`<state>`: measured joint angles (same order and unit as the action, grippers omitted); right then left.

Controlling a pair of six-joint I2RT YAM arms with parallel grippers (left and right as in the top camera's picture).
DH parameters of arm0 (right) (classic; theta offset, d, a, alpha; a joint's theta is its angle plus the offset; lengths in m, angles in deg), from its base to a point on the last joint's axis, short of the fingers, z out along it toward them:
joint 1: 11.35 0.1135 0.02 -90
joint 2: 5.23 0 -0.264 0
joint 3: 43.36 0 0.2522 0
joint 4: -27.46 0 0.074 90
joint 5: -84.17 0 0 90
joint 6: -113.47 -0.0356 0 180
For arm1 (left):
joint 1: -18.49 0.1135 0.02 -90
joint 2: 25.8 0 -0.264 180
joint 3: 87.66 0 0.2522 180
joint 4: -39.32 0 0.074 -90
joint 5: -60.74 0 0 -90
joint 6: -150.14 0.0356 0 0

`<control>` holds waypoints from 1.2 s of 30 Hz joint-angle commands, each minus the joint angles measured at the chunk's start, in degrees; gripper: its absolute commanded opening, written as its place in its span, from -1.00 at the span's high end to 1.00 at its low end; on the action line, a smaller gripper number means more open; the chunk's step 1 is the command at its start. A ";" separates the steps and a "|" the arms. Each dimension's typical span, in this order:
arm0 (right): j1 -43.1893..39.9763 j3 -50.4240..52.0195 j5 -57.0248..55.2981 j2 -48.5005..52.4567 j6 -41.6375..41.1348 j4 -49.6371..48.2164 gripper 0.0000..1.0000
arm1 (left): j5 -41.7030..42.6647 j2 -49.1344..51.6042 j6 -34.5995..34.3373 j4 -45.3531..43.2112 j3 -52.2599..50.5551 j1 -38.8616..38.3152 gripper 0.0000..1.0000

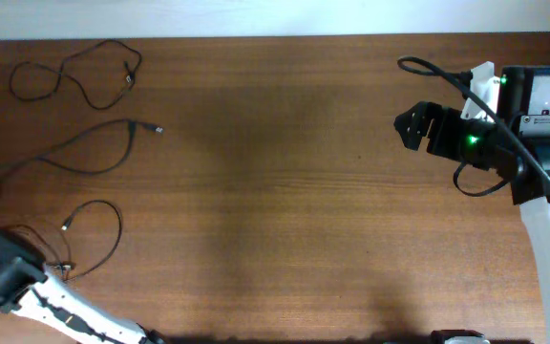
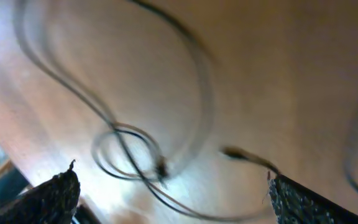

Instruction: Untangle cables

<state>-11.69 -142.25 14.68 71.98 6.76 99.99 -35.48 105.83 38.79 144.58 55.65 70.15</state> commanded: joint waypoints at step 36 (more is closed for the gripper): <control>-0.04 0.37 0.70 0.11 -0.31 -0.70 -0.97 | 0.87 1.11 6.88 -28.70 -24.52 19.39 -0.08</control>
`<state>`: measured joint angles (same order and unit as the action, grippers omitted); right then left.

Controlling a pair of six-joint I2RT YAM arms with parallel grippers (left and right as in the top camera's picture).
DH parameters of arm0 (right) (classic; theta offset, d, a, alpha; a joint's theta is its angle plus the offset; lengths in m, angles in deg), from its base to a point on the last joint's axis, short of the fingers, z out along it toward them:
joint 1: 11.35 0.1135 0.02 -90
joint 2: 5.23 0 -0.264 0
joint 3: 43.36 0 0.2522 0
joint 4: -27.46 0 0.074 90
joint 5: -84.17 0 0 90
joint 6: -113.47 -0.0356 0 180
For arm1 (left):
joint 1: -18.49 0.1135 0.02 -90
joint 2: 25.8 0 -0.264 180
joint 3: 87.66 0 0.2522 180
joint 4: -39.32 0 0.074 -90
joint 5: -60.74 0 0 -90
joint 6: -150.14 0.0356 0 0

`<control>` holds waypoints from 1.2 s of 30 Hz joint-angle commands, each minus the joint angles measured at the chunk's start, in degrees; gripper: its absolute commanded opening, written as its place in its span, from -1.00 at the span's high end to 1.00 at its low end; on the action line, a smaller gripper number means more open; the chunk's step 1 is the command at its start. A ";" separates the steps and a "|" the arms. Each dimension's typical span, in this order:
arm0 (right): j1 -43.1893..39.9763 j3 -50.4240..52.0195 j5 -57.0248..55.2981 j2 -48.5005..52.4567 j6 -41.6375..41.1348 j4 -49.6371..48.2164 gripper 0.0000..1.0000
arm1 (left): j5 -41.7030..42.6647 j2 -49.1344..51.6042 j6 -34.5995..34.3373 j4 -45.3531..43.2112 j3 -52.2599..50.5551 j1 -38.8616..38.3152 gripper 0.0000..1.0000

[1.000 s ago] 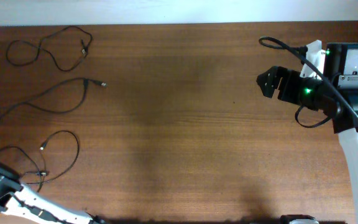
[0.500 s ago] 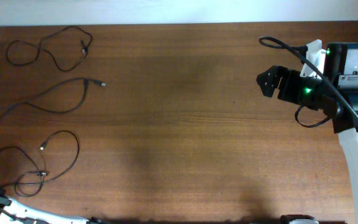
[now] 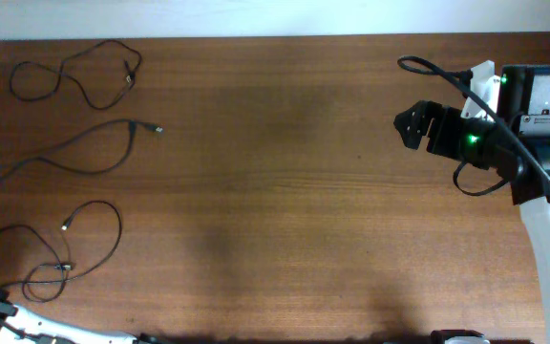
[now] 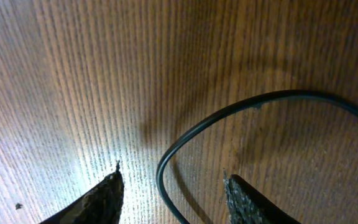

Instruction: Untangle cables

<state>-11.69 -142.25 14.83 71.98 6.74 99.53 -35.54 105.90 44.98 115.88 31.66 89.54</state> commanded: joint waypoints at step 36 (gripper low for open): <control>-0.04 0.37 0.57 0.11 -0.31 -0.46 -0.97 | 11.65 3.19 13.68 -10.84 -0.52 -7.45 0.69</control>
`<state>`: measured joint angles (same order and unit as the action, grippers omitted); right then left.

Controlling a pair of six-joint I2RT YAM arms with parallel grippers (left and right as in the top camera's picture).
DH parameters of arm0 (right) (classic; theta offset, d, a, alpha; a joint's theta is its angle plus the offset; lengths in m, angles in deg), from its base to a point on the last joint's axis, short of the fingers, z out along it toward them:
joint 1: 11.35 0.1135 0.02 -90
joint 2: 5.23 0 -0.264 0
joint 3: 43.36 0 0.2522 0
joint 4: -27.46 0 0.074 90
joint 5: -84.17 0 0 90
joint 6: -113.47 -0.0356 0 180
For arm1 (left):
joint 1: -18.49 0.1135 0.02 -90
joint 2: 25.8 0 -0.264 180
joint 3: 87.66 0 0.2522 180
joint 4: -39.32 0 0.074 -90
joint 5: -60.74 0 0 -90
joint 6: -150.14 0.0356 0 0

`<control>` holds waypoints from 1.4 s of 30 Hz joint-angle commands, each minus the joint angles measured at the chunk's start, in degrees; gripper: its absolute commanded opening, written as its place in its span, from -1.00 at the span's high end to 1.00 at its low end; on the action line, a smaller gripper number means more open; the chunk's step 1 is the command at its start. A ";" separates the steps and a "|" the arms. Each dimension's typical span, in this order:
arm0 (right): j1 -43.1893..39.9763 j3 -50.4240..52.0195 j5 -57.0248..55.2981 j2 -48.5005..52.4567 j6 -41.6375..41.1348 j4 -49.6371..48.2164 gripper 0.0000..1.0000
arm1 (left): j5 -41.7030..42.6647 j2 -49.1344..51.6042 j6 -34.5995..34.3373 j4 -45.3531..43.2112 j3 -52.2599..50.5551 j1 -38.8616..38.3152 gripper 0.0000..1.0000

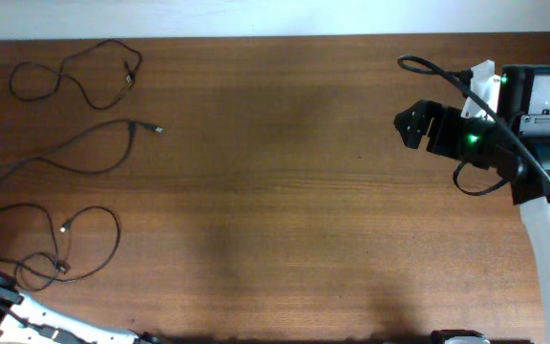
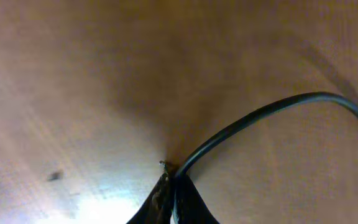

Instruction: Untangle cables

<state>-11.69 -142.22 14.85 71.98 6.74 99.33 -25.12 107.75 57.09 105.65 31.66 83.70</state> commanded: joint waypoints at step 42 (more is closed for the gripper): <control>-0.07 0.28 3.10 -1.53 -0.28 3.54 -0.97 | 40.87 -9.62 -0.74 19.17 16.37 -22.91 -0.98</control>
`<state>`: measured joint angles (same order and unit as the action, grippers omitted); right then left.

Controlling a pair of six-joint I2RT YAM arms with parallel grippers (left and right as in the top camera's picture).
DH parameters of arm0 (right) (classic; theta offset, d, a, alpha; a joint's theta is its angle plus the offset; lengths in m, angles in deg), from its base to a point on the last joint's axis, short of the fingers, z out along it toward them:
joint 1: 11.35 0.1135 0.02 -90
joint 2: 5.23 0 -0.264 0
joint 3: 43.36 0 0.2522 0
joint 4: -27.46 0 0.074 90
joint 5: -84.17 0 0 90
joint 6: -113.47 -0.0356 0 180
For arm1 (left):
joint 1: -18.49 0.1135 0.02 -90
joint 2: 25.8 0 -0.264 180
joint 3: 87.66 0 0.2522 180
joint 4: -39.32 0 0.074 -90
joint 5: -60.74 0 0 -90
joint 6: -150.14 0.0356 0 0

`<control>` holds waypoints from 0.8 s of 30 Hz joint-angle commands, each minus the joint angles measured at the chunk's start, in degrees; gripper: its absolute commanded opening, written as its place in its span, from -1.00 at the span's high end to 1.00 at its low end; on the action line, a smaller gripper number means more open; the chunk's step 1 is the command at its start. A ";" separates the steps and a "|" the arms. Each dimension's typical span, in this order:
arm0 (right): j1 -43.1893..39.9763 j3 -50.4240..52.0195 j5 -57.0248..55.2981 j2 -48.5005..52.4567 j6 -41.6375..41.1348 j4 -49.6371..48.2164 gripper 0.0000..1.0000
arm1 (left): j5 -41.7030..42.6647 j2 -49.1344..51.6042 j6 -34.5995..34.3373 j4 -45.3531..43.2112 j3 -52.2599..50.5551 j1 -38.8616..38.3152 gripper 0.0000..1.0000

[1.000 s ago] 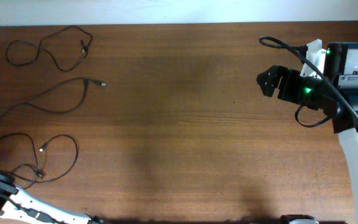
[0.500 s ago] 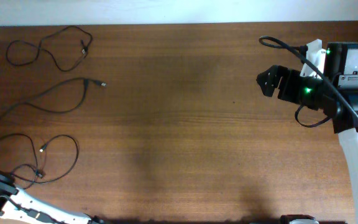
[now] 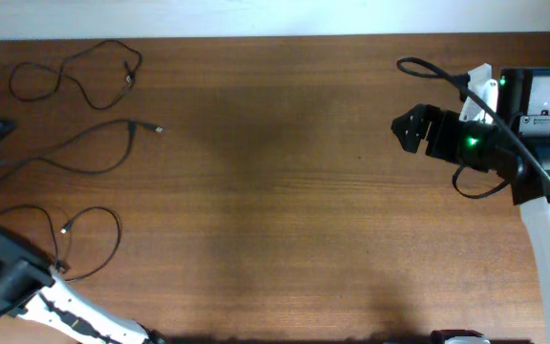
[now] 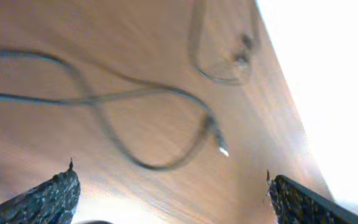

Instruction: Untangle cables

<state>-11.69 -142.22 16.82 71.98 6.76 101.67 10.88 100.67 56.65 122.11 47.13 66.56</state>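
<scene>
Three thin black cables lie at the table's left. The top cable (image 3: 76, 73) (image 4: 225, 53) is a loose squiggle. Below it the middle cable (image 3: 84, 153) (image 4: 142, 99) ends in a small plug (image 4: 220, 144). The bottom cable (image 3: 89, 250) loops near the front. My left gripper (image 4: 169, 186) hovers at the far left edge beside the middle cable, open wide, nothing between its fingers (image 4: 48, 194). My right gripper (image 3: 407, 126) hangs over the table's right side, its fingers meeting at one point, far from every cable.
The left arm's white link (image 3: 27, 291) crosses the front left corner just beside the bottom cable. The right arm's body and its own black lead (image 3: 428, 69) fill the right edge. Bare brown wood (image 3: 275, 191) spans the middle.
My left gripper was shut on the bottom cable's left end at the front left corner. It is now open, higher up the left edge beside the middle cable. The bottom cable lies released.
My left gripper first hovered open over the bottom cable's small coil. Then it sat low at the front left corner with open fingers around that cable's left end, then shut on it. Now that cable lies spread out and let go. The right arm barely moved.
</scene>
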 commanded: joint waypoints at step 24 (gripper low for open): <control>-0.07 0.35 -14.62 -33.48 -0.07 26.95 -0.97 | -34.73 -2.54 -0.28 3.45 0.90 -60.92 -0.98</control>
<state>-11.69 -142.12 8.17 44.24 6.76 127.48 -16.97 100.63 56.43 125.70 47.13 7.97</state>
